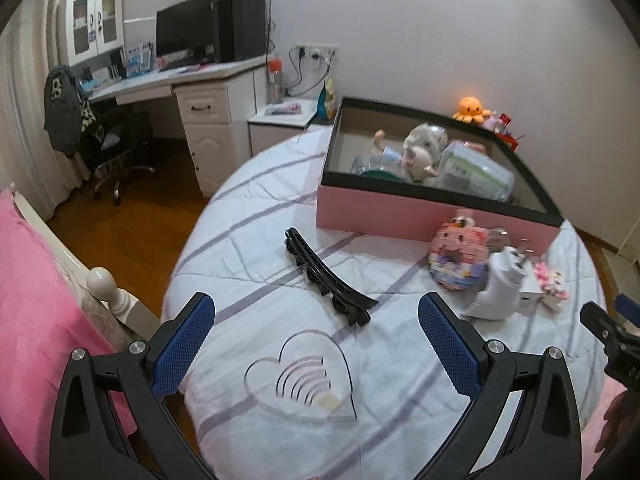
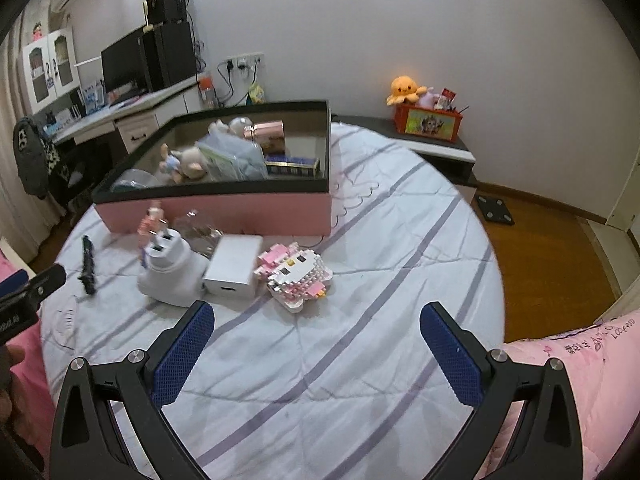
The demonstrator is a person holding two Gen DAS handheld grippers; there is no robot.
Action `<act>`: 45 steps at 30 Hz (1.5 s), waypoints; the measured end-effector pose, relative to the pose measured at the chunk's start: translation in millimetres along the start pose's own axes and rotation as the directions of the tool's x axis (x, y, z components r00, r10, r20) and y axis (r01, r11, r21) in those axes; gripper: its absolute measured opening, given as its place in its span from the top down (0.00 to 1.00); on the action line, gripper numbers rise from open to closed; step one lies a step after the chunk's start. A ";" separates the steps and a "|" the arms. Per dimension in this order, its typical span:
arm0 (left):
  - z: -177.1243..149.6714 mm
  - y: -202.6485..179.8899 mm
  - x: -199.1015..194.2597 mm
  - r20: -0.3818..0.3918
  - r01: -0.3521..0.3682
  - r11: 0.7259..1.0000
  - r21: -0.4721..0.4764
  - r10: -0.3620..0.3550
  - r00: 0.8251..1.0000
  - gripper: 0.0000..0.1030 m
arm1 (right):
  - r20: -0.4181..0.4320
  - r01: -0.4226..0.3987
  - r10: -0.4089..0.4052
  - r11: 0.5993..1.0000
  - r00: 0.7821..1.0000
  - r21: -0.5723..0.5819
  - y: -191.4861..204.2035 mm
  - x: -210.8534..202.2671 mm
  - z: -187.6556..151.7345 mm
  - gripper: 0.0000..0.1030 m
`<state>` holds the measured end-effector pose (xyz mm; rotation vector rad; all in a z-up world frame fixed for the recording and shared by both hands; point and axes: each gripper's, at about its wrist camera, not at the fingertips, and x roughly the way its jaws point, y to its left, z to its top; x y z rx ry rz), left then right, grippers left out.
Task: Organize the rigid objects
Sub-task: 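Grasp the black hair clip with the left tool while the right tool grasps the block figure, then carry both held items into the pink box and open both tools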
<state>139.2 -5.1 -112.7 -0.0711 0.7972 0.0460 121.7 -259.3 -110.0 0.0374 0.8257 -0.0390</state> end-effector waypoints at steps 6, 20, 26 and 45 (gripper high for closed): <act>2.6 0.2 39.2 -0.065 -0.019 1.000 -0.011 0.018 0.998 0.01 | -0.057 0.009 -0.010 1.000 0.998 -0.026 -5.2 30.6 -0.2 0.00; 13.7 -18.0 63.9 -0.110 0.085 0.995 0.055 -0.078 0.991 0.81 | -0.092 -0.071 0.062 0.992 0.994 -0.104 -1.7 73.4 16.2 0.28; 7.6 -19.7 49.9 -0.094 0.160 0.986 0.038 -0.156 0.983 0.84 | -0.079 -0.105 0.098 0.990 0.992 -0.093 -2.6 67.6 18.3 0.53; 16.9 -15.9 -18.4 0.016 0.208 0.975 0.071 -0.210 0.978 0.84 | 0.024 -0.140 0.142 0.987 0.990 -0.076 2.3 7.5 31.8 0.53</act>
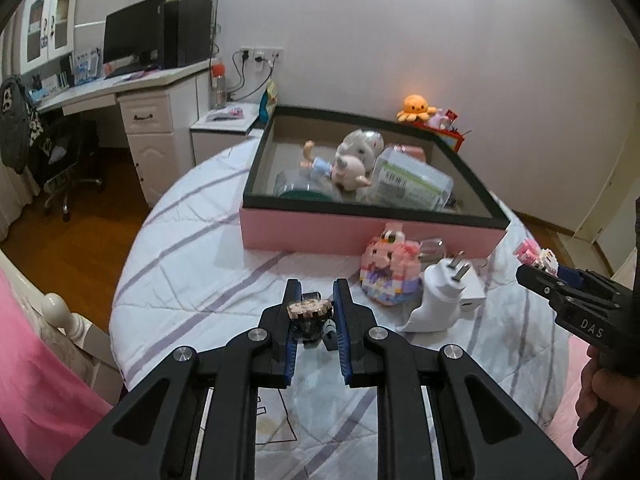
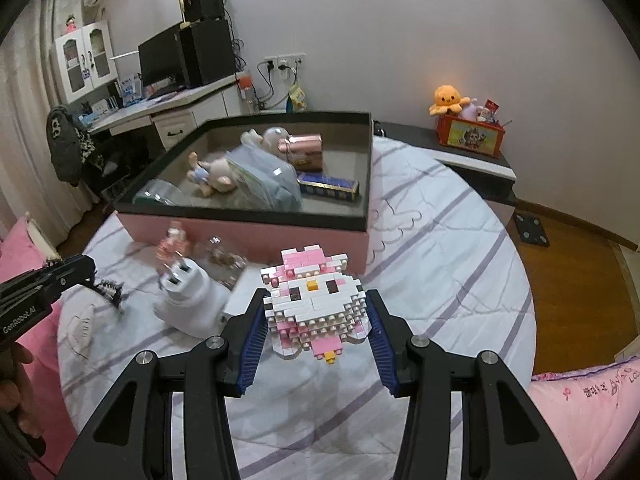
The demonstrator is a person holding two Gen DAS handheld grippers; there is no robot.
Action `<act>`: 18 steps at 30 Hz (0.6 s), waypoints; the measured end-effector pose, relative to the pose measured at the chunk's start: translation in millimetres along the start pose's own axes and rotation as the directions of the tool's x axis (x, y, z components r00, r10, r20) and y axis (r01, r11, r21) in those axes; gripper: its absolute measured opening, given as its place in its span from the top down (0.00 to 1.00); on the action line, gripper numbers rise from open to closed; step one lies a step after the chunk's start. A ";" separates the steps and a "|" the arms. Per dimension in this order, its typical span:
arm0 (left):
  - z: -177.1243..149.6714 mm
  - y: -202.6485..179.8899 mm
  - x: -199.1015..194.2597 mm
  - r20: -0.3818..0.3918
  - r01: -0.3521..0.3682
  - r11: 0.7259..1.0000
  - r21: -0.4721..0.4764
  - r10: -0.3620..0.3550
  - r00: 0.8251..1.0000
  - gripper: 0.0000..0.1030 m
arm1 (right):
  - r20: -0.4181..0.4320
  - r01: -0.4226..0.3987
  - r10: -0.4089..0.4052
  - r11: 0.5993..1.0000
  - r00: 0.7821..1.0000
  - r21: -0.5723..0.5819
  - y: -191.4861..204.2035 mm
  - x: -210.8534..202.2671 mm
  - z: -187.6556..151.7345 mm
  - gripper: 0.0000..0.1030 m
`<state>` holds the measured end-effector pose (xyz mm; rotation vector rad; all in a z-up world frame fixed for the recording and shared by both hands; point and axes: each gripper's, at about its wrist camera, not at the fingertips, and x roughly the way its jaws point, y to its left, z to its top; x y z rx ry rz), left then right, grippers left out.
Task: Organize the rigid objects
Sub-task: 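Carry both held items into the pink box and open both tools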
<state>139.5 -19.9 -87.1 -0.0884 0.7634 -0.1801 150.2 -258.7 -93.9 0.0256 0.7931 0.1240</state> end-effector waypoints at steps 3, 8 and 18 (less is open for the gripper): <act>10.1 -3.0 -10.0 0.029 0.008 1.000 0.009 -0.008 1.000 0.84 | 0.028 -0.012 0.012 1.000 1.000 -0.010 4.8 -8.0 10.0 0.53; 37.5 -9.8 -20.6 0.085 0.029 0.999 0.031 -0.031 0.996 0.84 | 0.080 -0.022 0.026 0.999 0.996 -0.044 12.2 -13.6 41.1 0.53; 114.4 -24.5 3.4 0.161 0.065 0.996 0.060 -0.074 0.984 0.84 | 0.095 -0.053 0.058 0.997 0.994 -0.052 9.9 21.1 101.9 0.53</act>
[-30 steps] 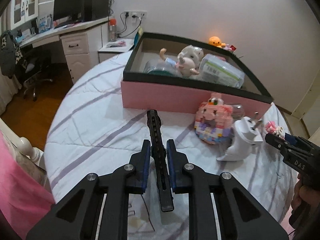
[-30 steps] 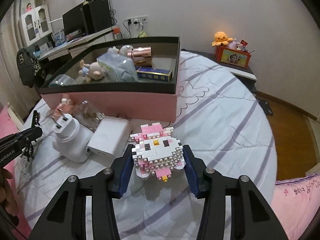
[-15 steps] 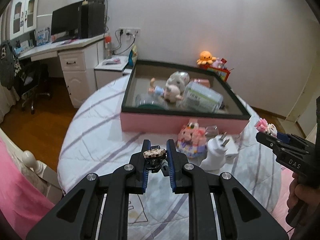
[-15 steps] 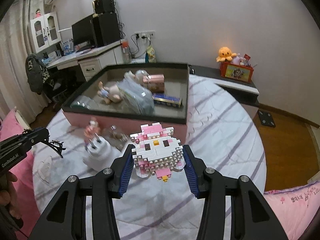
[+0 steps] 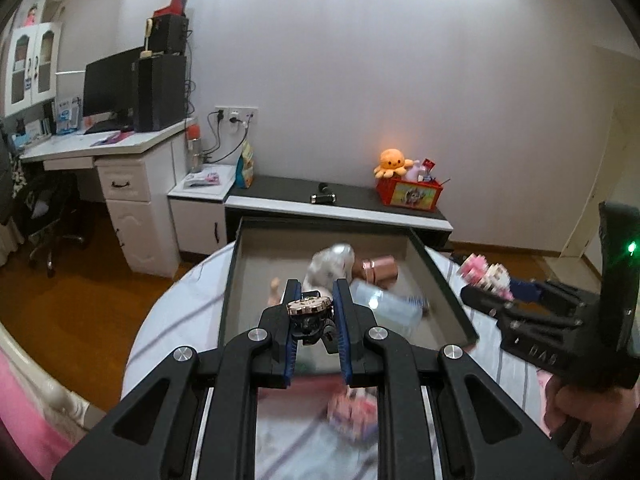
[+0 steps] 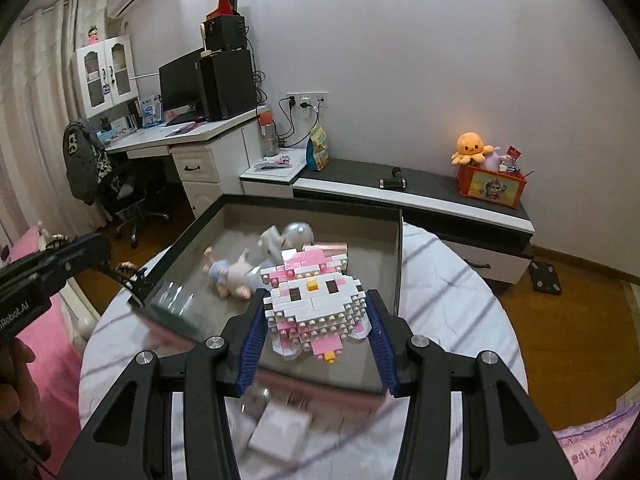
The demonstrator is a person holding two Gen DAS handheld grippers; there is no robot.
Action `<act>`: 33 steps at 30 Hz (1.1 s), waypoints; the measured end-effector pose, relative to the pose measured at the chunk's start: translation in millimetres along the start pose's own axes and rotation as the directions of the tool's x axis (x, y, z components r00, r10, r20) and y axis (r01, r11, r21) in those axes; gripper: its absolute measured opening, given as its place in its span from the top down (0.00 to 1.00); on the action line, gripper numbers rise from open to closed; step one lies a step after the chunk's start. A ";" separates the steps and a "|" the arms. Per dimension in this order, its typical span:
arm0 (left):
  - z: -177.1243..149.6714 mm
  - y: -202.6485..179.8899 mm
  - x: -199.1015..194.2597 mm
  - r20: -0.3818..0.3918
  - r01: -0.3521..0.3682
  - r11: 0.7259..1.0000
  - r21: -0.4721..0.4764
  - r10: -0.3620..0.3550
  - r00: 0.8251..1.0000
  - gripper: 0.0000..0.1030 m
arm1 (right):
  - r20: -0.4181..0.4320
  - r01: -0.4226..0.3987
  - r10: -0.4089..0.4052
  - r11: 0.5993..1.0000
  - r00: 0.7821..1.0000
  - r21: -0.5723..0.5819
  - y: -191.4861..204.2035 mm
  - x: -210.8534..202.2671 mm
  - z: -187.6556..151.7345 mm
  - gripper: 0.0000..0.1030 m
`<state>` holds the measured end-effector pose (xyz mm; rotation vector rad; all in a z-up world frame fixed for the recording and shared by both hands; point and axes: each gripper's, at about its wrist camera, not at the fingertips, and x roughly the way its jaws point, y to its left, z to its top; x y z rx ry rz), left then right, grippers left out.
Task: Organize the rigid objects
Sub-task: 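Carry both held items into the pink box and open both tools, then withdraw both tools from the box toward the remaining items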
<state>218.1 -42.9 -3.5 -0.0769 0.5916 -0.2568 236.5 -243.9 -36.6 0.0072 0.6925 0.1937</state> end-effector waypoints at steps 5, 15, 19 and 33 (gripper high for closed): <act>16.1 -1.5 43.7 -0.026 -0.011 1.000 0.008 0.012 1.000 0.84 | -0.028 0.001 0.000 1.000 1.000 0.018 -10.1 31.1 17.7 0.53; 2.6 6.8 121.4 -0.154 -0.044 0.999 0.011 0.045 0.987 0.81 | -0.136 0.010 -0.005 0.999 0.991 0.036 -17.6 95.0 17.1 0.53; 1.1 14.9 126.7 -0.176 -0.060 0.998 0.000 0.060 0.983 0.58 | -0.173 0.020 -0.010 0.998 0.985 0.053 -21.8 107.9 12.7 0.52; -1.4 20.3 49.4 -0.020 -0.132 0.991 -0.009 0.132 0.991 0.00 | -0.069 0.044 -0.034 0.989 0.997 0.144 -20.4 50.9 2.8 0.00</act>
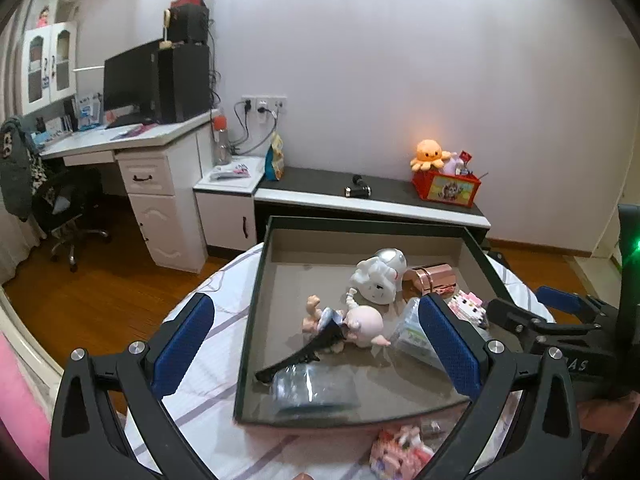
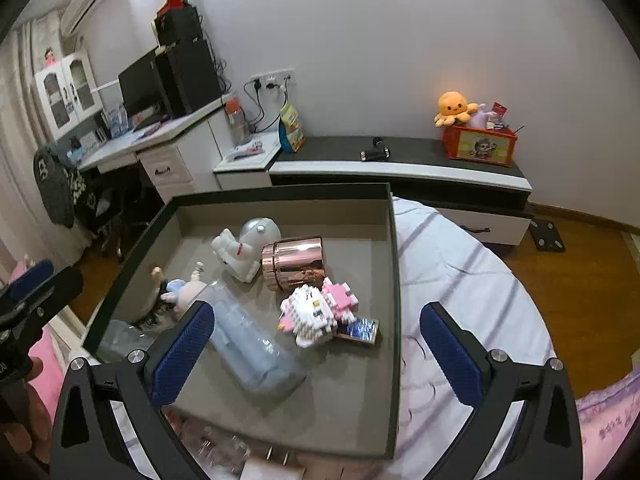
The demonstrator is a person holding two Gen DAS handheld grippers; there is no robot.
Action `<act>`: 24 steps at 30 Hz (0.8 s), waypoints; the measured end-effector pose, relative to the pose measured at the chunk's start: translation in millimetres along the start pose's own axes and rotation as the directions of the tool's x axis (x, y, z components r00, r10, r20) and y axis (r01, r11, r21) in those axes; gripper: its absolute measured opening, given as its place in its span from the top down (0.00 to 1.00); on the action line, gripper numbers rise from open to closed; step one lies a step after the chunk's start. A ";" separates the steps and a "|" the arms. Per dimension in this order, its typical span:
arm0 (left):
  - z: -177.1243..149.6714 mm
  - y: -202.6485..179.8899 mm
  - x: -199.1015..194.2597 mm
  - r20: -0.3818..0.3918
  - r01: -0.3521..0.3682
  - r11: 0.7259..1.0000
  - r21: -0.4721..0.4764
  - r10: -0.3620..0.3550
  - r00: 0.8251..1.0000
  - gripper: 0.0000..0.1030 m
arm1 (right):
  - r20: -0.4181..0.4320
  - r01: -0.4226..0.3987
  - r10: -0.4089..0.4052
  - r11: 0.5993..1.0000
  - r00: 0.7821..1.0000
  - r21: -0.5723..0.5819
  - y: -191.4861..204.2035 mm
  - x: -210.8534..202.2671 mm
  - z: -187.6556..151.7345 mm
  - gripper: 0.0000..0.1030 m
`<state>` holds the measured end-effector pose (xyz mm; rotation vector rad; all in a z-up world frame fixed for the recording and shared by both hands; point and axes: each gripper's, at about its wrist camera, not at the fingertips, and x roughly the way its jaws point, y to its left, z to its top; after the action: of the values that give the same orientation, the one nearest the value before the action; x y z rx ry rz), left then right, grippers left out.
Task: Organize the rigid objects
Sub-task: 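Withdraw both tools from the box toward the remaining items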
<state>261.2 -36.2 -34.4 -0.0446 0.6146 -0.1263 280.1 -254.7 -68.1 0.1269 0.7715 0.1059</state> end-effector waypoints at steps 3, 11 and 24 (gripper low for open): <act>-10.0 1.0 -22.1 0.018 -0.004 1.000 -0.008 0.004 1.000 0.00 | 0.021 0.010 -0.011 1.000 1.000 0.005 2.3 -19.4 -7.9 0.00; -34.6 -1.9 -74.4 0.045 -0.024 1.000 0.001 0.024 0.999 0.00 | 0.094 0.024 -0.024 1.000 0.995 0.001 16.9 -75.2 -30.4 0.00; -65.4 -4.6 -148.0 0.086 -0.034 0.999 -0.018 0.035 0.996 0.00 | 0.197 0.050 -0.052 0.999 0.979 0.012 36.4 -155.6 -69.0 0.00</act>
<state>103.1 -21.6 -2.7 -0.0548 0.5298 -0.0855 119.2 -235.6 -4.6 0.1223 0.5768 0.0408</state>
